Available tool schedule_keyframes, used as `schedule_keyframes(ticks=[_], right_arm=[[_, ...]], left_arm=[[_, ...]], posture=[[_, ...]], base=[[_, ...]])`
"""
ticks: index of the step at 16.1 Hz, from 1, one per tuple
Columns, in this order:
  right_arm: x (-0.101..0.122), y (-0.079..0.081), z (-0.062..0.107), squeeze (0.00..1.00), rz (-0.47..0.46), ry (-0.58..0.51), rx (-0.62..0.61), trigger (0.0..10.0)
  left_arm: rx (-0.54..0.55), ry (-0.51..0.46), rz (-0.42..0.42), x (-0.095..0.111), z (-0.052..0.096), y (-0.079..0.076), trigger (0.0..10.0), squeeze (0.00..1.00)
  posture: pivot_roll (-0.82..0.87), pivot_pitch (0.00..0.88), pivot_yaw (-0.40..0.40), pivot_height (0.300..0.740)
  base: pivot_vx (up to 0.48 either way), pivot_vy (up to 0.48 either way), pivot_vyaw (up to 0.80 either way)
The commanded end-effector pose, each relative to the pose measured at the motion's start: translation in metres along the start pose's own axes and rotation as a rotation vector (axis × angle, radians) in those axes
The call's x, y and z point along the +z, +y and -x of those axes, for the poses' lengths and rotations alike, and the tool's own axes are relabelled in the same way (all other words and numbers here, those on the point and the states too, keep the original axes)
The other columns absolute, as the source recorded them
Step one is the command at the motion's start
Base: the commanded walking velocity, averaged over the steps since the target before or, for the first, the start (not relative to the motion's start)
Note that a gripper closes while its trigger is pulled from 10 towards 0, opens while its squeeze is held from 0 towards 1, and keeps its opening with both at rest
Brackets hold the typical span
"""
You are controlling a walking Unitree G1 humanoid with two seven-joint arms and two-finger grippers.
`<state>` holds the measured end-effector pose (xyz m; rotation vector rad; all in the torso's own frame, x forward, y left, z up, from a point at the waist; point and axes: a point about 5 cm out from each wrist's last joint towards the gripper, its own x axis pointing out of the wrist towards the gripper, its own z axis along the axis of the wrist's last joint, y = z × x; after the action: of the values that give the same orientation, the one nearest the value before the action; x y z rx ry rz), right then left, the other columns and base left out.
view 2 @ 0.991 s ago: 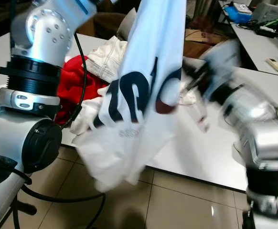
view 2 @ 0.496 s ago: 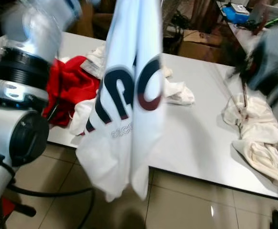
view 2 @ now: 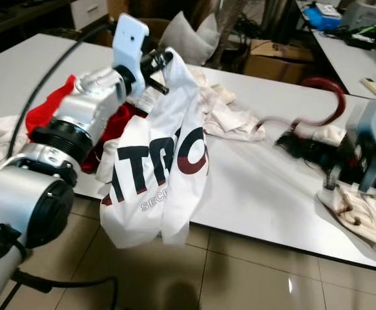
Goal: Hang hanger
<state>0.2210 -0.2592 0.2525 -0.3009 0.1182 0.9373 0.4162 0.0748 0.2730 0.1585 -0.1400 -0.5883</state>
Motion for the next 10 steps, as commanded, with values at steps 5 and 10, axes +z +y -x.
schedule_keyframes(ticks=[5, 10], right_arm=[[-0.018, 0.018, -0.045, 0.0, -0.053, 0.04, 0.111, 10.0], [-0.022, -0.012, -0.078, 0.0, 0.006, 0.062, -0.07, 10.0]], left_arm=[[-0.205, -0.256, 0.082, 0.07, -0.01, -0.021, 10.0, 0.0], [-0.428, -0.601, 0.295, 0.174, 0.019, -0.032, 10.0, 0.0]], posture=[[-0.13, 0.0, -0.075, 0.74], [-0.09, 0.0, -0.107, 0.74]], base=[[0.0, 0.0, 0.0], [0.0, 0.0, 0.0]])
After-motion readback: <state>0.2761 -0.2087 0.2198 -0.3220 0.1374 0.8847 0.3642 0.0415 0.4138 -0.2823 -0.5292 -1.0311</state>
